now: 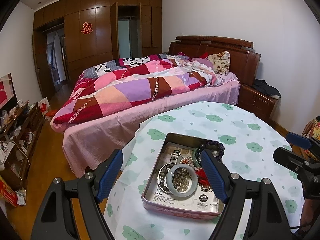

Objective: Organize jewelry

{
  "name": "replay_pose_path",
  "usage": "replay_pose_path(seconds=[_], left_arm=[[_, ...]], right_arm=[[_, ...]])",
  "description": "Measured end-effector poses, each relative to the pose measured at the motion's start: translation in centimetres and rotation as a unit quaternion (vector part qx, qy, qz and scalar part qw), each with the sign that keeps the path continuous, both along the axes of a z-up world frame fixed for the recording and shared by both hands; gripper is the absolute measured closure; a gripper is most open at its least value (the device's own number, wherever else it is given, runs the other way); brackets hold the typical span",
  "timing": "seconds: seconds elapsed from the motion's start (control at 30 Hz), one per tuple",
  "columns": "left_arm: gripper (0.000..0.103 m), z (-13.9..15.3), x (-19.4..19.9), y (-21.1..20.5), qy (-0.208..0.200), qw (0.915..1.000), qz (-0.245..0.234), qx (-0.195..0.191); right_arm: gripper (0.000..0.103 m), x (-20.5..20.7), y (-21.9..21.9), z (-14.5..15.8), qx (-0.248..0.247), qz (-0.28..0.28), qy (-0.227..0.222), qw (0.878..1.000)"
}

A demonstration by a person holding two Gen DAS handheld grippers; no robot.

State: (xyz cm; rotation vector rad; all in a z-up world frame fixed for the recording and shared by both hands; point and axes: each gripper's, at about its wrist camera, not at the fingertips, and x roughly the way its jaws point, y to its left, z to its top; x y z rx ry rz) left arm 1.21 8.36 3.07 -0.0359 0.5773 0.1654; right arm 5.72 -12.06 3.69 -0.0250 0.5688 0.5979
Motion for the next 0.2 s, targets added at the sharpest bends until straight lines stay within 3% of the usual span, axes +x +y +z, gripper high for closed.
replay_pose_path(seconds=[0.2], left_arm=[[0.020, 0.01, -0.25, -0.27, -0.007, 0.9999, -0.007, 0.008]], right_arm=[[0.011, -0.13, -0.19, -0.20, -0.001, -0.002, 0.001, 1.000]])
